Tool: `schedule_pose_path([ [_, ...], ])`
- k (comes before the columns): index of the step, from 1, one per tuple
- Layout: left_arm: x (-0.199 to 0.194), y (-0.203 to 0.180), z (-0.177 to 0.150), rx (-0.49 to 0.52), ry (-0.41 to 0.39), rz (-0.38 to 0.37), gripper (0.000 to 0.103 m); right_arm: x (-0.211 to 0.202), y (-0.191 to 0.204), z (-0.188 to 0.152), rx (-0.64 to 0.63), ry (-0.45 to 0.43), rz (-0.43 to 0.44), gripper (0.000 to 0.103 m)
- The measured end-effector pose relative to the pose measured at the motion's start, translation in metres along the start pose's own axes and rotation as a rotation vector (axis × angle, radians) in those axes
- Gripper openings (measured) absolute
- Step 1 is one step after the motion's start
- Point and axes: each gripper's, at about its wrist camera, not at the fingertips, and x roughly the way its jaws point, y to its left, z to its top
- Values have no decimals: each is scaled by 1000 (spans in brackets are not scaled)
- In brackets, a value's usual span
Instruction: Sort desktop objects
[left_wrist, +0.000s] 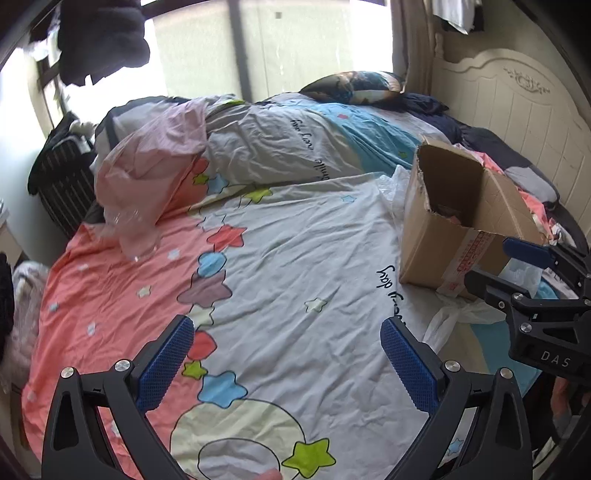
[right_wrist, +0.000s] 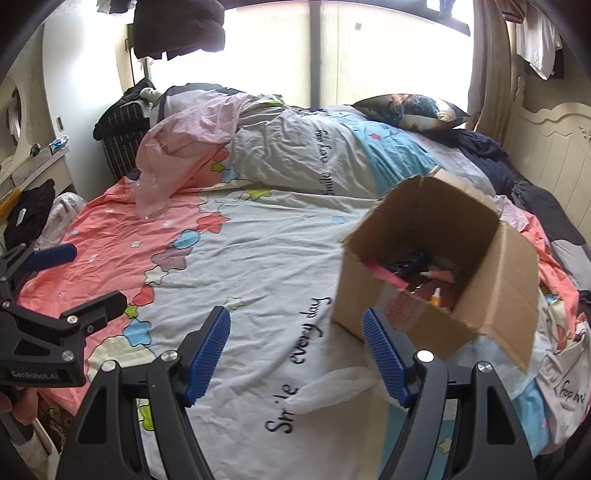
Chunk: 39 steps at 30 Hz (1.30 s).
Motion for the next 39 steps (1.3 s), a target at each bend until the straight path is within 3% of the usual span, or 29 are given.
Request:
schedule_pose_path([
  [9,0,39,-50,-54,35,50,103,7,41,-15,-1,-24,64,71],
  [17,3,66,-80,-96,32,109,103,40,70,-29,32,-4,111,71],
  [24,16,83,-94,-141,49,87,103,66,90,-40,49,19,132,71],
  [39,40,104,-118,-234,-46,150,103,83,123,-52,34,-89,75,71],
])
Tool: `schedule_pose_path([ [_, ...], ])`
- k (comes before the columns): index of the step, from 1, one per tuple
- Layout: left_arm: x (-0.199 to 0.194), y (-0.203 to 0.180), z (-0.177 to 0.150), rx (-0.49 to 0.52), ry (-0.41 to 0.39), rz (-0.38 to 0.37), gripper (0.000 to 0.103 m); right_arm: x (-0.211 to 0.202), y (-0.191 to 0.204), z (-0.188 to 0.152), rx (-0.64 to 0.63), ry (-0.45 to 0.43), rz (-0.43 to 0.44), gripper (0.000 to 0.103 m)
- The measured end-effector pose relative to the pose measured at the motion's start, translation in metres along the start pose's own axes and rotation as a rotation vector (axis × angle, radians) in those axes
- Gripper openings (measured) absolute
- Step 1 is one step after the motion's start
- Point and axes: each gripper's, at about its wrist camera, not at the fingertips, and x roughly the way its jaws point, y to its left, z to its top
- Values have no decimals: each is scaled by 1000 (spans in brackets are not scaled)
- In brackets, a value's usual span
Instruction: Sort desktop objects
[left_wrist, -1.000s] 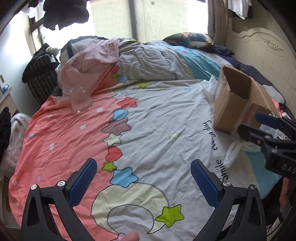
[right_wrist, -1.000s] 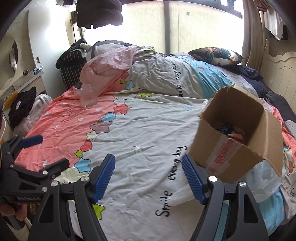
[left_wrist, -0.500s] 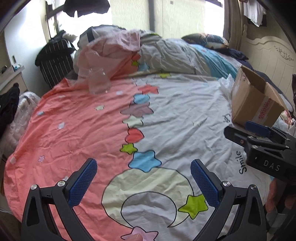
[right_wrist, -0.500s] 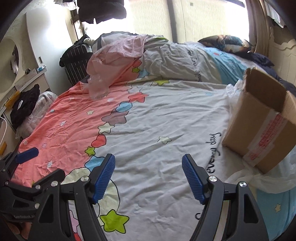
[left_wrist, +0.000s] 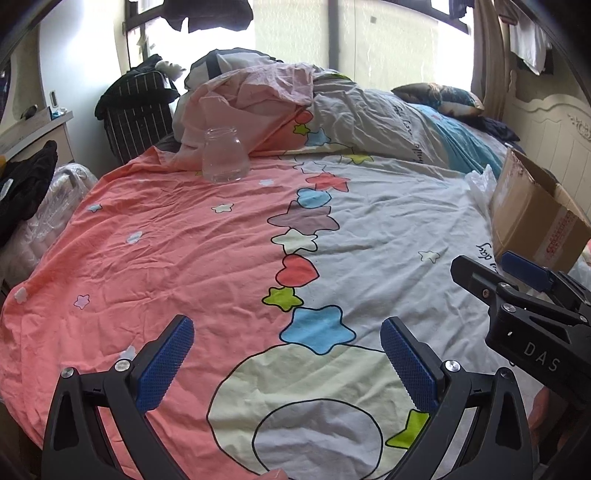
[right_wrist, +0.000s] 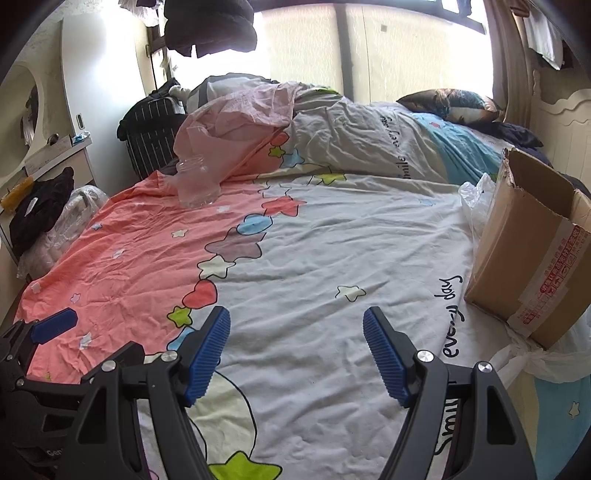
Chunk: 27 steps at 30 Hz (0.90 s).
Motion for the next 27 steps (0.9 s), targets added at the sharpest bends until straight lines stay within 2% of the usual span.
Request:
schedule_pose_path([
  [10,29,-7,-12,25,-9,30,103,37,4,-12,11,62,4,71],
  [19,55,-5,-12,5,37,-10,103,55,-2,-14,11,92,-12,71],
  [27,69,-8,-13,14,55,-6,103,68,-6,-19,33,120,-23,71],
])
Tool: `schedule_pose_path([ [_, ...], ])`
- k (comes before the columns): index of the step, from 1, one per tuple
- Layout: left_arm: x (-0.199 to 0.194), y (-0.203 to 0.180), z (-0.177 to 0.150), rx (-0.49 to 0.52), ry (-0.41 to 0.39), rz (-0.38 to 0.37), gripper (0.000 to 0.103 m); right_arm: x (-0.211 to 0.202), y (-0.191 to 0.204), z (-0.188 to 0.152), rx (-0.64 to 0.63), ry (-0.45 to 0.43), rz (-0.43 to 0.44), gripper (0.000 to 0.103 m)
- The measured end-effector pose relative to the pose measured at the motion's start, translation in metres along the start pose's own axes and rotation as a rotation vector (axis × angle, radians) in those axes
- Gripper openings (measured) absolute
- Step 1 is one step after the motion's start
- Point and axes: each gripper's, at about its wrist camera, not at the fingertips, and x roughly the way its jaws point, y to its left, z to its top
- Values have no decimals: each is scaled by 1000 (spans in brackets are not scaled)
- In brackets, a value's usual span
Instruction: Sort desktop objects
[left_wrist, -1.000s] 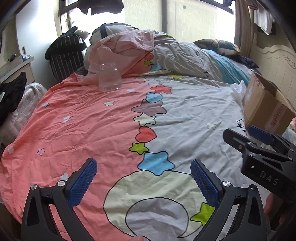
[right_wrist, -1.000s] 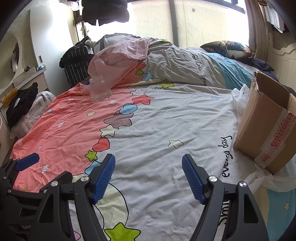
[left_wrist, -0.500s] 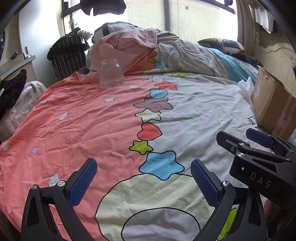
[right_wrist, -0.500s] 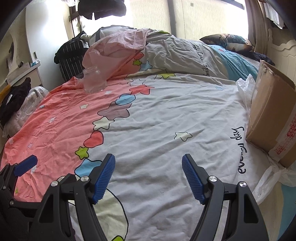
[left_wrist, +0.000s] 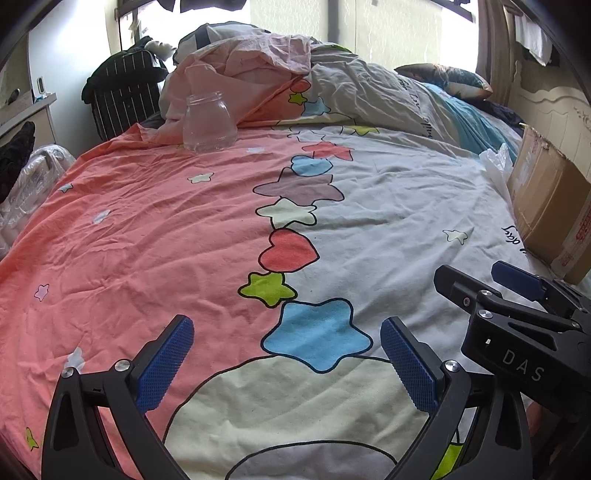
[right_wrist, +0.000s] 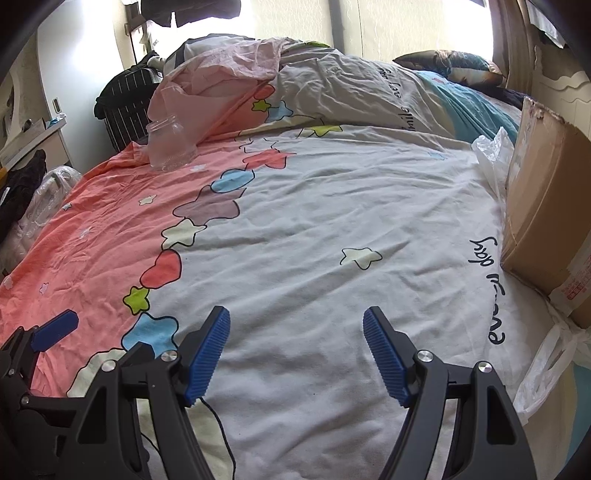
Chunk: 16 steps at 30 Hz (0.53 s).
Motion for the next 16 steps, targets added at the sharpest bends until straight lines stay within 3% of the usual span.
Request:
schedule_pose_path([
  [16,16,4,-2,-12,12,9,103,7,-5,-4,14,23,-1,71],
])
